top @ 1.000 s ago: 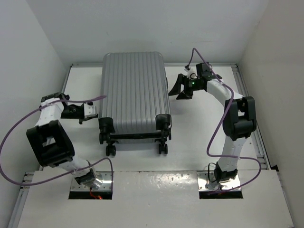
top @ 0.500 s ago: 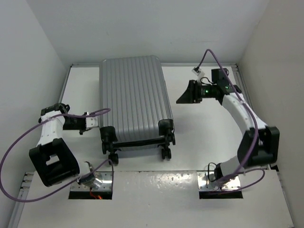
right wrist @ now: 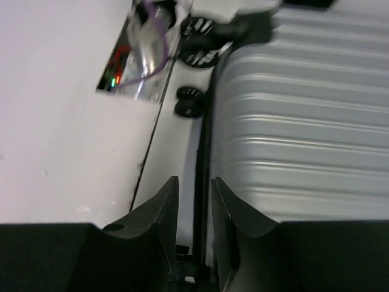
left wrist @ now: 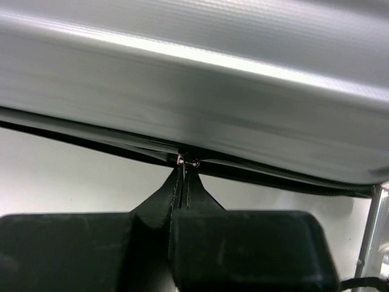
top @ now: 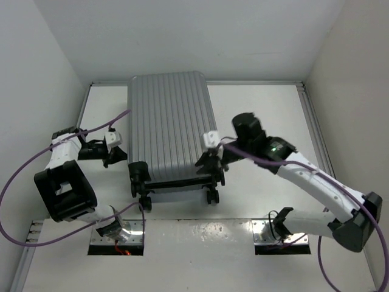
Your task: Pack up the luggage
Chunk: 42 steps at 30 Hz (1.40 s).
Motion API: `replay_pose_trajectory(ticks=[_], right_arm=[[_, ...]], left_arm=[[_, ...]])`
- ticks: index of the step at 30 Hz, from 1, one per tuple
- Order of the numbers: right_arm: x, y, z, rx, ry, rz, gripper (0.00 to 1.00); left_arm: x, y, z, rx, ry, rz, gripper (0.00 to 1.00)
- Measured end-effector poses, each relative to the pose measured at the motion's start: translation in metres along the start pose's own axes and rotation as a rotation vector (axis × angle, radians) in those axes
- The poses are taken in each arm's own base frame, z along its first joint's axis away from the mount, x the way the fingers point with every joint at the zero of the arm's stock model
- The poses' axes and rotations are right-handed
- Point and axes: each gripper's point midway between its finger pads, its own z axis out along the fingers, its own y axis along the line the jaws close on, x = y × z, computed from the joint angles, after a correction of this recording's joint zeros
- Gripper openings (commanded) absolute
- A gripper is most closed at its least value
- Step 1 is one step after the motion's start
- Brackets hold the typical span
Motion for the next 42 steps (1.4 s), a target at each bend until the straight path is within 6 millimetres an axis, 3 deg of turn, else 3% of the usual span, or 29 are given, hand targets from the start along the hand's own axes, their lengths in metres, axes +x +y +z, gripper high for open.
replay_pose_trajectory(ticks=[5, 8, 15, 22, 28, 35, 42], right_arm=[[0.074, 0.021, 0.061, -0.068, 0.160, -0.093, 0.29], [0.101, 0.028, 0.086, -0.081, 0.216, -0.121, 0.31], [0.105, 0.013, 0.135, 0.016, 0.171, -0.274, 0.35], [0.116, 0.007, 0.184, 0.061, 0.176, -0.361, 0.45], [0.116, -0.023, 0.218, 0.143, 0.176, -0.350, 0.47], [0.103, -0.057, 0.243, 0.222, 0.143, -0.271, 0.51], [0.102, -0.095, 0.245, 0.295, 0.135, -0.197, 0.54]], left_arm=[[-0.003, 0.011, 0.002, -0.025, 0.021, -0.082, 0.00], [-0.004, 0.019, 0.003, -0.042, 0.027, -0.120, 0.00], [-0.008, 0.055, 0.008, -0.081, 0.011, -0.147, 0.00], [-0.014, 0.062, 0.016, -0.089, 0.003, -0.158, 0.00], [-0.015, 0.068, 0.018, -0.100, 0.007, -0.118, 0.00], [-0.008, 0.069, 0.009, -0.075, 0.036, 0.072, 0.00], [0.005, 0.049, -0.012, -0.061, 0.031, 0.082, 0.00]])
